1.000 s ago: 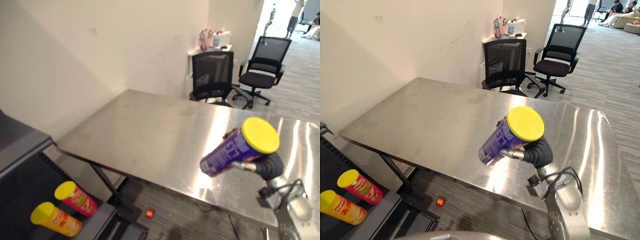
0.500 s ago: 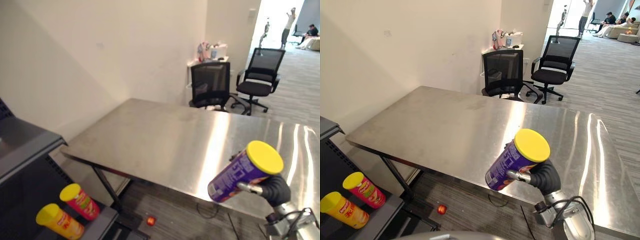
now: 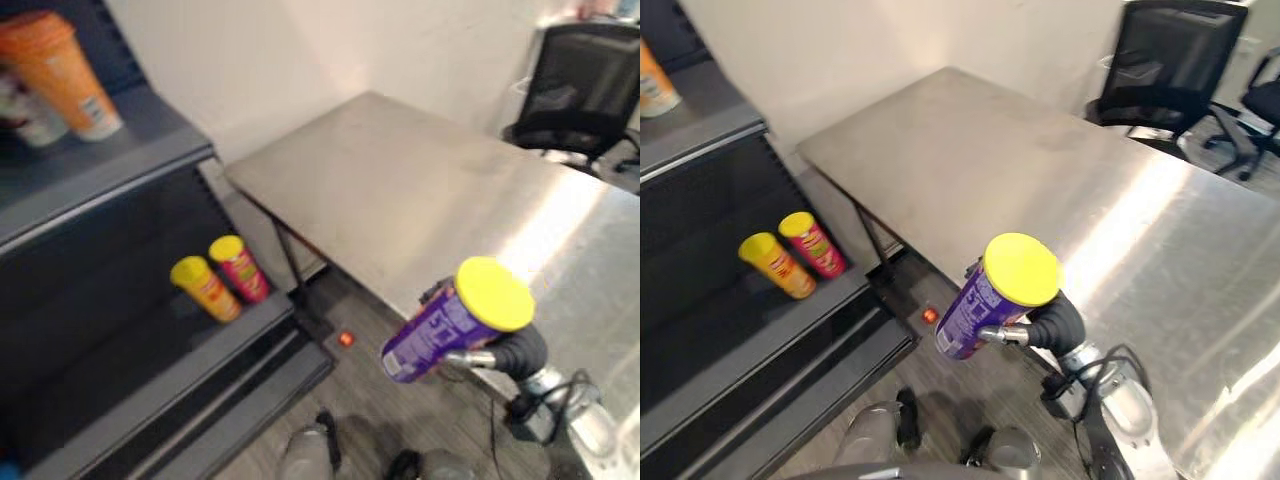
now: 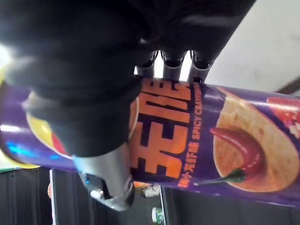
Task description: Put the gum and the chips on the shelf.
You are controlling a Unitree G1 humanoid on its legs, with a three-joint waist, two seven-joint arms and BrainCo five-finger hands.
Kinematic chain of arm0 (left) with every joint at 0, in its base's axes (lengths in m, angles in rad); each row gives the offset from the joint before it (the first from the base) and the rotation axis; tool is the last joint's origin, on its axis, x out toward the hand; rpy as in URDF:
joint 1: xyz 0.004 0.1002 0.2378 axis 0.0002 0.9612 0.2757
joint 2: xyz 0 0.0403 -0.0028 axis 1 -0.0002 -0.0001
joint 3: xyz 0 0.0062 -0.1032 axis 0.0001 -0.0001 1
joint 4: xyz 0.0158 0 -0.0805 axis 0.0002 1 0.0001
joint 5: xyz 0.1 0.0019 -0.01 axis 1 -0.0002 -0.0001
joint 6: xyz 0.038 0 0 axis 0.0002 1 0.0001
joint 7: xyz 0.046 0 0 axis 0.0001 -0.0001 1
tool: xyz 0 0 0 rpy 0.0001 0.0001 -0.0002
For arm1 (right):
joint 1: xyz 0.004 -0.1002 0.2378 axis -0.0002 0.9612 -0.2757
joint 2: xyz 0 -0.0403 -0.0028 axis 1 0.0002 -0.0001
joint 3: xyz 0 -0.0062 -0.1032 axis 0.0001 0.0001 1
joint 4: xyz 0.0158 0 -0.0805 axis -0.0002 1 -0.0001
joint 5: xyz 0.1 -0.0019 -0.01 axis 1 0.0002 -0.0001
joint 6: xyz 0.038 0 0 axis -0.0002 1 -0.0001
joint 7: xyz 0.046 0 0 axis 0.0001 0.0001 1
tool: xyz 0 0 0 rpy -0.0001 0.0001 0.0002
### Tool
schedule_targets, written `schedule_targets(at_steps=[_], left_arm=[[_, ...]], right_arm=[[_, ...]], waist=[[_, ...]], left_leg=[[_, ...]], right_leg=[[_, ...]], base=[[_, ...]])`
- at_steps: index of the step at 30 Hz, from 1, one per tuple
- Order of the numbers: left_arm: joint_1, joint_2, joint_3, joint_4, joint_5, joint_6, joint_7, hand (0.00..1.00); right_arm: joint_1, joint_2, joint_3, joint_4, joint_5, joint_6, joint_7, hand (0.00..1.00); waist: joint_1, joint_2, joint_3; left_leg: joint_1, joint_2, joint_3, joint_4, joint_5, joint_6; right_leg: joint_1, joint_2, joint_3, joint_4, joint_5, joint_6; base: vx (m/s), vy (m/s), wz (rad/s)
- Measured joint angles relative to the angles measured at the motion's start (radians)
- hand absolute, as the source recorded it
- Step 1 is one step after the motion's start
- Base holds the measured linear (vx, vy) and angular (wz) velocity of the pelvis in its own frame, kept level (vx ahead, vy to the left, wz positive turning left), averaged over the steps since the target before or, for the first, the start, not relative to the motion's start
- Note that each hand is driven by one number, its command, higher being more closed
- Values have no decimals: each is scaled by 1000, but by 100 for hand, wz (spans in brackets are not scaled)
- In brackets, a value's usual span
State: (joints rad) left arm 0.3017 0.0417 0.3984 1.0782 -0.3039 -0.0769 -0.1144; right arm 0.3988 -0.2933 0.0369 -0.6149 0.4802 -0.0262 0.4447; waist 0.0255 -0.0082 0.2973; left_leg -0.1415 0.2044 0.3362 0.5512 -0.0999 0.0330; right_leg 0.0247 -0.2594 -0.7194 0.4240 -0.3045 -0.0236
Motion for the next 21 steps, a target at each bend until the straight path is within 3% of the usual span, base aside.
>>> schedule_targets(at_steps=[2,3,5,7,8,10,13,16,18,20,21], left_arm=[[0,1,0,-3,-9,0,-7,0],[-7,2,0,-4,-9,-1,-11,0],[-24,1,-3,-1,-9,0,-17,0],[-46,3,-9,-1,-9,-1,-20,0],[-60,5,-13,-1,-9,0,-19,0],[-76,15,-23,-4,-9,-1,-17,0],[-100,18,-47,-3,-12,-2,20,0],[-145,22,-62,-3,-37,-9,54,0],[-172,34,-92,-4,-40,-9,72,0],[-191,48,-102,-5,-48,-22,75,0],[-199,62,-95,-5,-48,-33,80,0]], right_arm=[[51,11,6,8,0,5,3,100],[93,31,1,19,1,7,7,100],[152,72,-23,47,3,15,11,100],[193,115,-63,74,3,18,10,100],[215,142,-82,86,3,19,-1,100],[247,186,-107,90,7,19,-19,100],[218,182,-55,90,10,2,-35,100],[149,169,24,107,10,-10,-53,100],[98,167,96,166,10,-12,-71,100],[72,146,168,199,34,-13,-88,100],[45,134,213,207,38,-10,-87,100]], waist=[[-14,5,-5],[-37,8,-15],[-61,26,-49],[-94,44,-67],[-111,53,-77],[-118,36,-98],[-100,28,-110],[-77,31,-79],[-59,40,-66],[-43,52,-69],[-39,58,-59]], left_leg=[[52,72,73,86,-52,2],[94,120,132,98,-66,3],[156,174,216,47,-61,-7],[212,188,310,-54,-19,-31],[234,172,359,-128,-13,-62],[234,132,401,-189,-20,-72],[209,99,397,-226,-53,-119],[143,140,383,-90,-109,-109],[103,175,360,-11,-144,-102],[90,180,368,-34,-213,-116],[80,187,376,-49,-267,-151]], right_leg=[[-4,-27,-53,-2,6,11],[-6,-41,-100,-2,12,22],[-36,-57,-150,-1,18,32],[-45,-72,-192,1,28,46],[-51,-87,-195,13,31,50],[-60,-114,-196,16,53,60],[-100,-133,-197,12,111,49],[-126,-133,-182,6,142,47],[-131,-97,-165,-48,189,53],[-168,-62,-145,-90,227,57],[-193,-42,-136,-105,249,57]], base=[[-105,33,102],[-56,92,118],[-21,120,106],[-43,200,106],[-111,282,131],[-101,216,94],[-34,215,21],[-14,115,-12],[-97,123,-34],[-85,173,-37],[-48,219,-44]])
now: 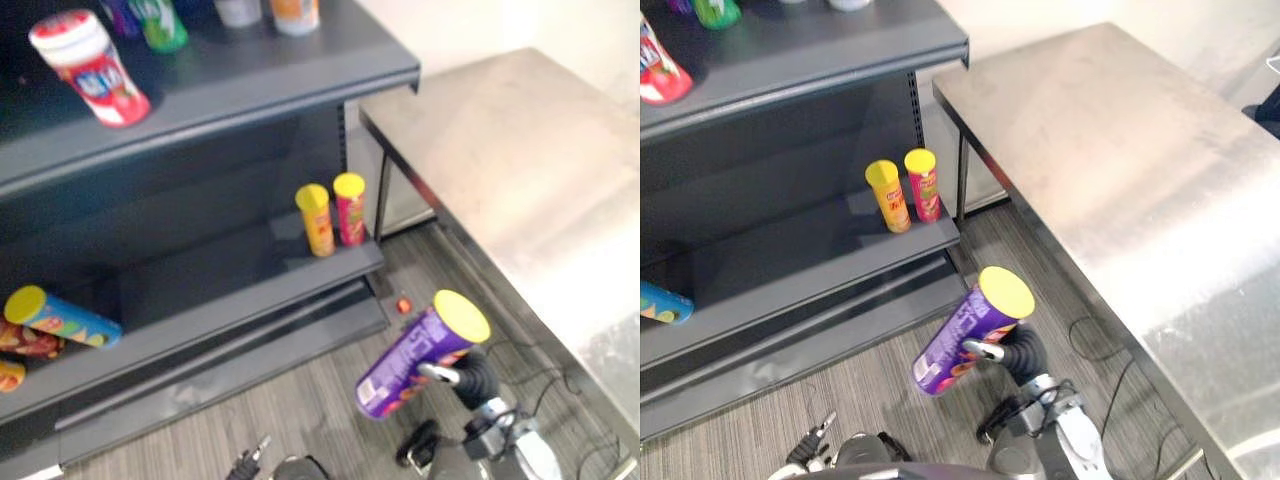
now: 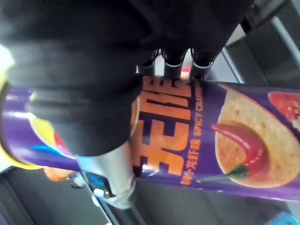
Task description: Put the gum and the chips on the shelf.
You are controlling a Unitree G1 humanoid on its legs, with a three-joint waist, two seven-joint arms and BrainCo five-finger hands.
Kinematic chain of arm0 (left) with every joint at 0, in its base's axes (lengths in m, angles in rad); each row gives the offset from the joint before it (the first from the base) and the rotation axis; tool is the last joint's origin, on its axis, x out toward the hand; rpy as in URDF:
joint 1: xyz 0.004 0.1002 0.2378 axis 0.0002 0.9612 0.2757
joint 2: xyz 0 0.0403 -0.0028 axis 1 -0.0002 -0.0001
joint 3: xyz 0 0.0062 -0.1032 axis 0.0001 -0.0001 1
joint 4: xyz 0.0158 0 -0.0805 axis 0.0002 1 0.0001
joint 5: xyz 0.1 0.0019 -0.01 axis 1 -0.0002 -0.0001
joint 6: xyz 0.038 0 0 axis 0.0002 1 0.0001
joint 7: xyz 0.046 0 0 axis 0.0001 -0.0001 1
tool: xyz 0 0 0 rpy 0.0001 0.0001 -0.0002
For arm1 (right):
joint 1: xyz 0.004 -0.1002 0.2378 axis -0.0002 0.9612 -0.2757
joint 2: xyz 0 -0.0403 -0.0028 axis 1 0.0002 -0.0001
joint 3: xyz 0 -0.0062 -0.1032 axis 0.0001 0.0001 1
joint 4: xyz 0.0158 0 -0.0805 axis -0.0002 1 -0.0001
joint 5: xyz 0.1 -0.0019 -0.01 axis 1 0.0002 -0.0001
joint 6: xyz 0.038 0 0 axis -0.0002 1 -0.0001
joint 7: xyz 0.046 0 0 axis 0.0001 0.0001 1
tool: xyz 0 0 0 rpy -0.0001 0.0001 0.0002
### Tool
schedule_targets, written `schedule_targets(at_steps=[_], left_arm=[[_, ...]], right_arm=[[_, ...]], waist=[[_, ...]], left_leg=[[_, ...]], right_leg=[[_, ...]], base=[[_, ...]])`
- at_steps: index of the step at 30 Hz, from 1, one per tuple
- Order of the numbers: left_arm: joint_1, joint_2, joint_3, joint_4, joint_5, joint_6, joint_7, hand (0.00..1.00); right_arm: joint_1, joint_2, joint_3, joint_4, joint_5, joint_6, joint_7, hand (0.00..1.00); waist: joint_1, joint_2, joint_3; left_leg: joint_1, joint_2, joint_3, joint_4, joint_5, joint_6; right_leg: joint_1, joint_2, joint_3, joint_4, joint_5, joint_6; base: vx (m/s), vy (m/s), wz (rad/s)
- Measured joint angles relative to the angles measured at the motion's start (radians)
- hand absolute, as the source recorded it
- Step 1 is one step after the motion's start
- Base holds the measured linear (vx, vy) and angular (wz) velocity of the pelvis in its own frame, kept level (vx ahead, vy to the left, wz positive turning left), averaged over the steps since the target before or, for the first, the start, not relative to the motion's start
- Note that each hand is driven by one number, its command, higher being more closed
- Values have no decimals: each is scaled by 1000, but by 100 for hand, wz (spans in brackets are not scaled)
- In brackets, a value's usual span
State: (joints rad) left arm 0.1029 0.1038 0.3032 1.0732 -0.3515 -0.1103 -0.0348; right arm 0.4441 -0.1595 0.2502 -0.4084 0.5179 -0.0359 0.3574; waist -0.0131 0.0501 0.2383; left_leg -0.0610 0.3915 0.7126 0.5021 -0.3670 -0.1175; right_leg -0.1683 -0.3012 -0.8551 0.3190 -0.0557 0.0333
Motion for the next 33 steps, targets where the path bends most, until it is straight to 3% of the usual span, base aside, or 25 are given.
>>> schedule_targets(at_steps=[1,5,8,9,10,11,12,13,15,17,18,19,20,21,23,25,26,27,28,33], left_arm=[[-10,19,22,1,0,-2,9,0],[-10,23,80,2,0,-5,31,0],[-19,4,70,13,3,-4,32,0],[-23,-2,42,23,3,-2,34,0],[-25,-5,6,20,3,-2,34,0],[-30,-3,-9,17,3,-3,36,0],[-24,2,-35,0,3,-7,37,0],[-24,6,-44,-2,3,-14,38,0],[-33,2,-29,-6,1,-17,37,0],[-35,-27,5,-8,1,-14,38,0],[-44,-34,10,-12,1,-15,36,0],[-53,-45,9,-16,3,-15,32,0],[-59,-50,8,-16,3,-15,30,0],[-80,-113,8,-15,4,-15,23,0],[-88,-161,16,-20,4,-21,9,0],[-94,-167,38,-23,8,-22,-6,0],[-91,-169,45,-29,8,-21,-7,0],[-80,-175,60,-50,12,-18,-8,0],[-76,-172,75,-57,23,-20,-9,0],[-45,-137,74,-38,44,-11,-13,0]], right_arm=[[-16,1,29,15,0,5,2,100],[-8,3,48,18,0,10,27,100],[5,16,10,18,4,10,31,100],[30,17,-18,18,10,11,28,100],[62,19,-43,18,12,10,27,100],[85,20,-50,19,13,11,27,100],[125,35,-50,14,14,14,25,100],[143,41,-45,5,14,16,25,100],[177,44,-14,-51,14,26,41,100],[198,41,2,-102,45,31,43,100],[218,42,6,-134,51,31,44,100],[246,40,21,-172,52,31,45,100],[267,36,27,-197,52,31,45,100],[239,-5,29,-223,54,28,44,100],[228,-12,40,-233,54,28,46,100],[199,-5,54,-235,51,27,46,100],[188,-6,56,-238,51,24,46,100],[163,-9,61,-240,51,18,46,100],[137,-10,74,-232,50,17,48,100],[122,12,95,-181,45,23,71,100]], waist=[[18,-22,8],[46,-36,6],[22,-30,7],[1,-28,7],[-22,-18,9],[-42,-6,13],[-75,5,7],[-81,6,5],[-81,6,6],[-90,21,11],[-96,14,8],[-104,-11,1],[-112,-27,3],[-113,21,16],[-94,21,15],[-86,-10,-9],[-82,-10,-15],[-69,-5,-18],[-46,-9,-29],[-36,-34,-83]], left_leg=[[-8,-4,21,11,-7,4],[-17,-37,19,14,-30,27],[-46,-106,-46,1,-57,57],[-35,-163,-95,-15,-62,70],[-10,-203,-156,-41,-62,84],[6,-211,-190,-51,-61,92],[11,-213,-244,-65,-61,100],[15,-216,-255,-76,-59,103],[42,-240,-273,-130,-56,105],[93,-243,-303,-193,-44,81],[109,-250,-321,-206,-37,67],[128,-267,-347,-201,-35,54],[147,-282,-360,-196,-38,41],[166,-242,-365,-182,-26,1],[167,-236,-356,-192,24,8],[144,-209,-370,-321,53,4],[136,-201,-372,-369,92,6],[123,-181,-393,-420,217,21],[109,-173,-418,-430,234,-14],[73,-214,-512,-447,235,-13]], right_leg=[[-21,2,24,-13,26,-1],[-9,-8,34,-70,80,19],[-52,-109,133,73,87,20],[-100,-153,321,192,112,-22],[-171,-136,590,324,187,-109],[-200,-104,717,375,189,-104],[-216,-3,915,423,94,-15],[-225,39,973,414,63,3],[-295,193,1098,311,-24,30],[-309,353,1200,183,-43,45],[-304,399,1227,130,-42,47],[-282,398,1206,60,-14,45],[-260,388,1193,25,51,55],[-245,387,1130,90,39,58],[-230,362,1115,113,24,34],[-202,298,1071,86,24,34],[-199,289,1057,78,24,35],[-191,286,1035,66,16,46],[-188,281,1025,58,-7,65],[-125,220,996,-46,-22,84]], base=[[-35,216,-42],[26,186,4],[64,276,79],[87,296,126],[132,316,134],[199,84,155],[211,0,125],[275,9,107],[312,42,28],[365,-30,41],[391,-97,94],[352,-120,111],[510,-147,136],[421,-107,107],[321,-83,96],[222,-107,129],[139,-81,98],[74,-27,48],[46,7,35],[-20,94,58]])
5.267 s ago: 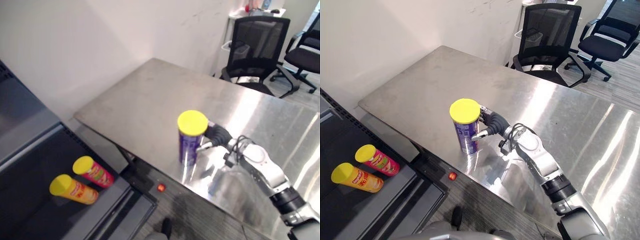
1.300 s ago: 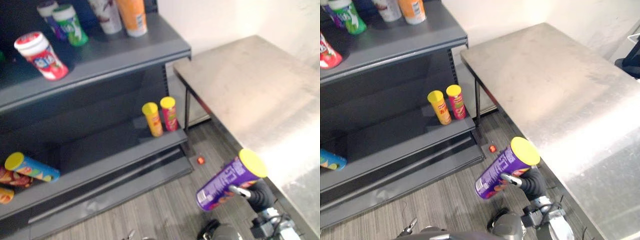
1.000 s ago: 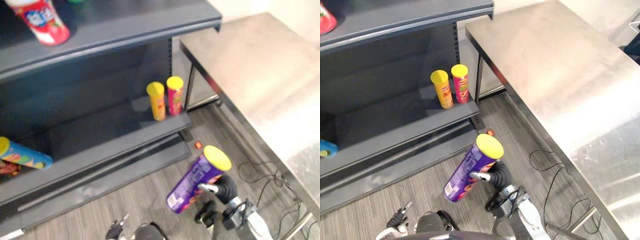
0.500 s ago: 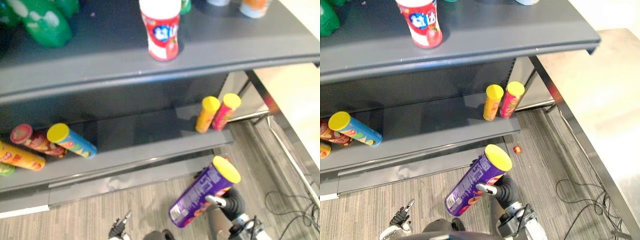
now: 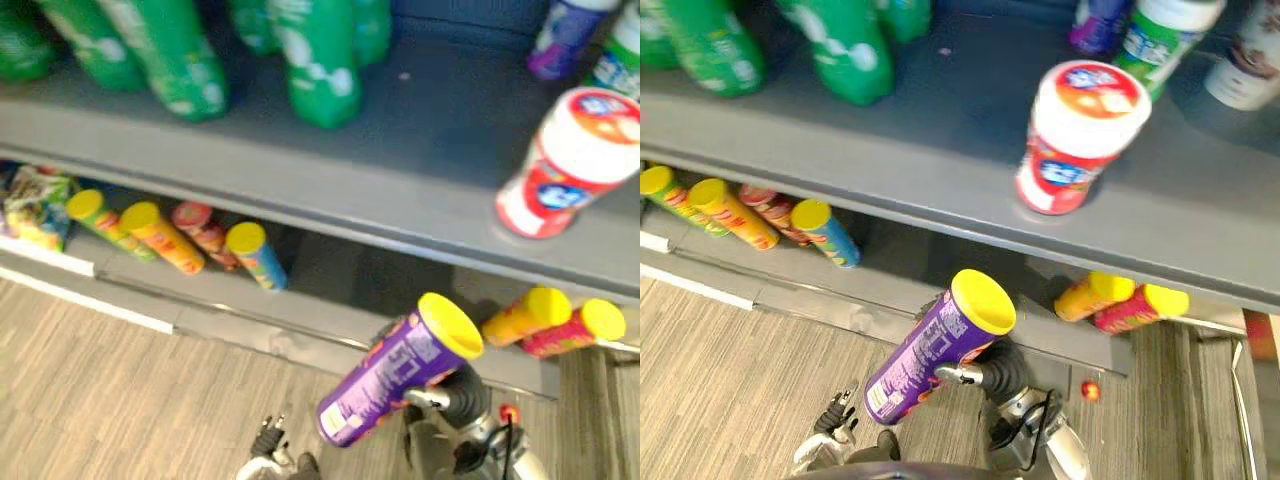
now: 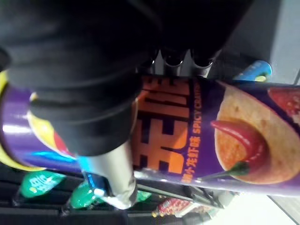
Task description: Put the gum and the chips on the shelf.
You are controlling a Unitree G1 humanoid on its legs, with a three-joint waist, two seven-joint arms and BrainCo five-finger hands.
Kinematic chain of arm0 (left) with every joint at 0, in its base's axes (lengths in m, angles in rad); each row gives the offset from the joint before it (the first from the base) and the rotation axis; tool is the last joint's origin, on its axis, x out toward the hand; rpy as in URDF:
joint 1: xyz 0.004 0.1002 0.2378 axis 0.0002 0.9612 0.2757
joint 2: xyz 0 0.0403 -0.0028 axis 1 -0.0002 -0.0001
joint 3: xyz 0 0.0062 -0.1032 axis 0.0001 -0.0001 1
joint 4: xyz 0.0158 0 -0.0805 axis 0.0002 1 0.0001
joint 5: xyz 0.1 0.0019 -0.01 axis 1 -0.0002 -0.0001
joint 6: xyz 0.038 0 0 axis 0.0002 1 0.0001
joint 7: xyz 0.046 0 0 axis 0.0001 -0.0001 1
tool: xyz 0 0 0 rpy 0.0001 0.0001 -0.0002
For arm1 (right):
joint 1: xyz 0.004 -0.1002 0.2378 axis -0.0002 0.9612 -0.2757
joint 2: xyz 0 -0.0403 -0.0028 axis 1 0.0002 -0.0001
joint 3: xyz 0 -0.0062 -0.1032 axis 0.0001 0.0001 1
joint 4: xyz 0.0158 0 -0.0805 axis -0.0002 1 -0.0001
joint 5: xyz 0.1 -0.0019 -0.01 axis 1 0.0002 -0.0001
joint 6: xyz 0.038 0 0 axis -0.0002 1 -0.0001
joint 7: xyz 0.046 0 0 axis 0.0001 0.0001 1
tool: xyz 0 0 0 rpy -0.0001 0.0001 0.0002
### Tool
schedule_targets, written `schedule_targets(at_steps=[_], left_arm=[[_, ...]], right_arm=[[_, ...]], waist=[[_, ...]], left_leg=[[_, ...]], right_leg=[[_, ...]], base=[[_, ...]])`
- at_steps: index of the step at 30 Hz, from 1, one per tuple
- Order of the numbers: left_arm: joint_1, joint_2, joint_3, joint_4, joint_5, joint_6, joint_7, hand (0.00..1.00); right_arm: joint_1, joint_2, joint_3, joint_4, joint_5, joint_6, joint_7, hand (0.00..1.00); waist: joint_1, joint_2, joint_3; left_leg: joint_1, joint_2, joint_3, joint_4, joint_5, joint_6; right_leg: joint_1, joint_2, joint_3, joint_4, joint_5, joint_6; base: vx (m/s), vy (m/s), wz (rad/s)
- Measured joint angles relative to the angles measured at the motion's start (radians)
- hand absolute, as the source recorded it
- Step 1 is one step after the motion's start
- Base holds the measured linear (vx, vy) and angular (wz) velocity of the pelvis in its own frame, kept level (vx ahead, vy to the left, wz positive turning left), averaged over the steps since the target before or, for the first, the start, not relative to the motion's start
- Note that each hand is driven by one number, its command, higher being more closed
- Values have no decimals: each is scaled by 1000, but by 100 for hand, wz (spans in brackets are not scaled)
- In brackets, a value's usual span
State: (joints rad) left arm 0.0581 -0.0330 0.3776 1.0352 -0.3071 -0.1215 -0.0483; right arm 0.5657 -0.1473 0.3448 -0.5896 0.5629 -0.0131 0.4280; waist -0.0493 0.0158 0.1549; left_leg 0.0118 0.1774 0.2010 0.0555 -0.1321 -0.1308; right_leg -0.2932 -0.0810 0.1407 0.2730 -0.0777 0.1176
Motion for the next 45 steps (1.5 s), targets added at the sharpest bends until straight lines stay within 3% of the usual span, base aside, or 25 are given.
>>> schedule_targets(at_steps=[3,9,13,17,21,25,29,36,45], left_arm=[[45,40,-19,23,1,3,-2,0],[72,57,-38,31,6,9,-2,0],[74,58,-55,31,6,15,0,0],[72,58,-71,22,4,14,3,0],[59,59,-116,16,-1,12,6,0],[30,55,-166,-19,-6,0,13,0],[4,46,-177,-23,-38,-2,35,0],[2,34,-176,-61,-45,-20,57,0],[-26,16,-176,-85,-84,-44,93,0]], right_arm=[[-31,3,23,48,-15,1,9,100],[-72,-1,26,140,-47,0,7,100],[-144,4,16,240,-116,-13,-45,100],[-275,11,-44,387,-287,-48,-177,100],[-552,7,-167,634,-457,-78,-343,100],[-826,2,-275,811,-566,-85,-522,100],[-928,11,-275,877,-666,-94,-643,100],[-940,106,-263,920,-721,-101,-765,100],[-934,177,-255,938,-710,-182,-858,100]], waist=[[6,-13,-23],[26,-11,-49],[25,-7,-58],[26,-4,-58],[32,15,-42],[61,45,30],[80,65,80],[89,74,125],[126,80,149]], left_leg=[[-10,-17,-40,1,4,6],[-46,-37,-78,-3,15,6],[-53,-48,-80,-16,17,8],[-92,-66,-105,-17,38,11],[-142,-88,-132,-14,60,20],[-203,-94,-138,4,73,19],[-224,-87,-134,3,78,16],[-246,-87,-121,4,78,15],[-255,-77,-95,15,73,9]], right_leg=[[37,-20,-11,-54,4,8],[48,-43,-25,-104,31,42],[56,-54,-19,-141,58,51],[51,-73,-30,-190,96,56],[19,-95,-43,-207,124,60],[-31,-99,-38,-211,147,61],[-55,-91,-33,-219,158,56],[-87,-90,-16,-215,159,56],[-116,-77,16,-195,159,56]], base=[[-45,63,37],[-99,24,19],[-76,21,-4],[-38,34,17],[-23,29,19],[-71,22,5],[-37,0,-3],[5,16,-5],[-15,10,-9]])
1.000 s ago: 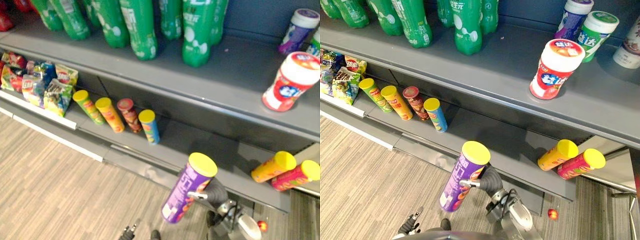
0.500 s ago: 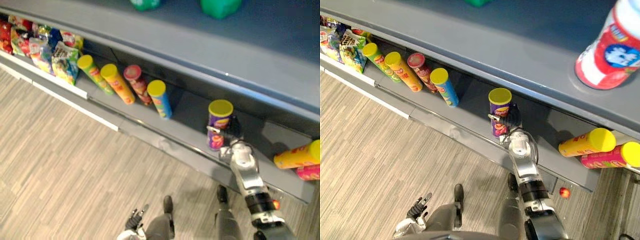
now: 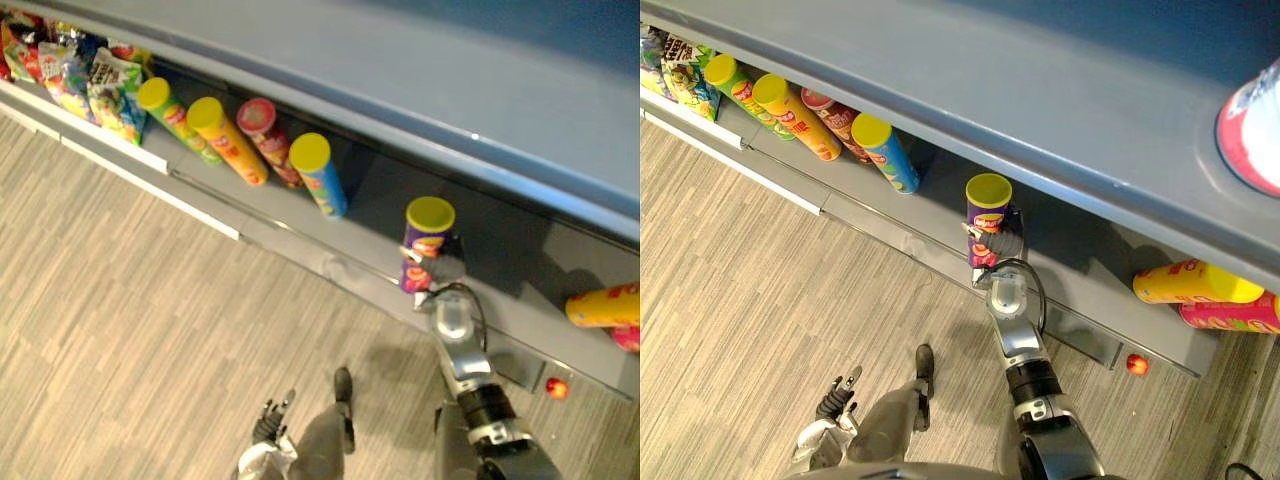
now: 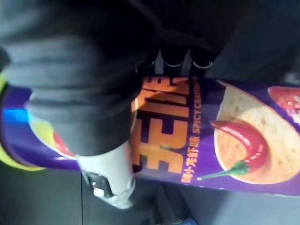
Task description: Put the gum and the chips on the shelf.
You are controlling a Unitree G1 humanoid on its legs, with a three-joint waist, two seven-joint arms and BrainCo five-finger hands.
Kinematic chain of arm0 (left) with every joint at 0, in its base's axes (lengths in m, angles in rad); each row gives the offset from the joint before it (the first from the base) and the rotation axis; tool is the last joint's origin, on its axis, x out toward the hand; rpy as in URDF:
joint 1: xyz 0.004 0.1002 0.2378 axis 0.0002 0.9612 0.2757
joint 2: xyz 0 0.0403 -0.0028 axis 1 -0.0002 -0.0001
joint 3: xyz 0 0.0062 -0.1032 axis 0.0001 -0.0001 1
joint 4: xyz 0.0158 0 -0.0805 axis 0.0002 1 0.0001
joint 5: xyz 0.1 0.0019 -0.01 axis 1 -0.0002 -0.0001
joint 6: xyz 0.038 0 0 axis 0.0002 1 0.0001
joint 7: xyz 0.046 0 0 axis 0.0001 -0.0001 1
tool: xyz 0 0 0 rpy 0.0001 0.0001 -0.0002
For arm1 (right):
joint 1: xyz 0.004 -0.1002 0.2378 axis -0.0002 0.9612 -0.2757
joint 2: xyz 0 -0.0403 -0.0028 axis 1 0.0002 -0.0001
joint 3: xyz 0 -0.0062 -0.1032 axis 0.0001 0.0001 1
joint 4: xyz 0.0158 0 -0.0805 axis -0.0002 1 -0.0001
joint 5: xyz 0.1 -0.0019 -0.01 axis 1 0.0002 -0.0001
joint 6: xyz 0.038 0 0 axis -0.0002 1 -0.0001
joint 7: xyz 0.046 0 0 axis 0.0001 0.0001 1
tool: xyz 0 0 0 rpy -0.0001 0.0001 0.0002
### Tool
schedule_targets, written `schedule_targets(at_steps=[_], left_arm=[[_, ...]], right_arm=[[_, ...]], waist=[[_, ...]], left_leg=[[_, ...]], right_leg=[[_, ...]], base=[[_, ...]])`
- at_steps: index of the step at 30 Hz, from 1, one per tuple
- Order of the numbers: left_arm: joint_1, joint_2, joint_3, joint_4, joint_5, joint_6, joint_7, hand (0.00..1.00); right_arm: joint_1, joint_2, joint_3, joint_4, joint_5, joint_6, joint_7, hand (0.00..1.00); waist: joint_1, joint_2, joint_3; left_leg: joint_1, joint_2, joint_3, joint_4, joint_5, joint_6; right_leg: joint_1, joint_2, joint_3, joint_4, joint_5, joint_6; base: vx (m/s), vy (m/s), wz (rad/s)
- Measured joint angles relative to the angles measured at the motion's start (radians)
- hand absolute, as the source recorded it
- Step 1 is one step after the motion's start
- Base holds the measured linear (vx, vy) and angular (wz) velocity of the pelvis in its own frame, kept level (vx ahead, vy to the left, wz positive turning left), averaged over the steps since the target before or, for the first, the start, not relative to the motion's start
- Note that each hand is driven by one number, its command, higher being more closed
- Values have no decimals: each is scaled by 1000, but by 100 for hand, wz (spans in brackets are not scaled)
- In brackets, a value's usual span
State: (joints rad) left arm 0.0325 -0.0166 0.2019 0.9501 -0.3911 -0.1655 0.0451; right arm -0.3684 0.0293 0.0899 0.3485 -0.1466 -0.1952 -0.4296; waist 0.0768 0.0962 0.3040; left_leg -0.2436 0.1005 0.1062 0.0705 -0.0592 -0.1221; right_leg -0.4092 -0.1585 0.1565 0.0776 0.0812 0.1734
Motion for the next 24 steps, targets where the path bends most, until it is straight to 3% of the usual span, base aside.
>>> schedule_targets(at_steps=[3,8,20,24], left_arm=[[-9,-2,-5,-7,-2,0,8,0],[-15,-1,-39,-15,-40,-13,18,0],[-48,-31,-90,-83,-78,-34,-6,0],[-60,-33,-99,-90,-99,-43,-9,0]], right_arm=[[-3,11,1,-2,3,-35,-26,100],[-2,11,9,-31,-12,-35,-86,100],[-31,7,-7,-213,-249,17,-228,100],[-42,8,-5,-240,-288,18,-264,100]], waist=[[9,4,7],[14,7,10],[23,19,51],[45,22,62]], left_leg=[[-15,1,19,3,0,0],[-32,3,21,4,0,0],[-120,5,51,18,0,-1],[-140,5,73,22,0,-1]], right_leg=[[-30,4,19,13,0,0],[-50,3,20,19,0,1],[-157,2,49,37,4,6],[-190,6,68,51,4,6]], base=[[-34,-4,-16],[-1,0,-1],[11,4,-4],[1,3,-7]])
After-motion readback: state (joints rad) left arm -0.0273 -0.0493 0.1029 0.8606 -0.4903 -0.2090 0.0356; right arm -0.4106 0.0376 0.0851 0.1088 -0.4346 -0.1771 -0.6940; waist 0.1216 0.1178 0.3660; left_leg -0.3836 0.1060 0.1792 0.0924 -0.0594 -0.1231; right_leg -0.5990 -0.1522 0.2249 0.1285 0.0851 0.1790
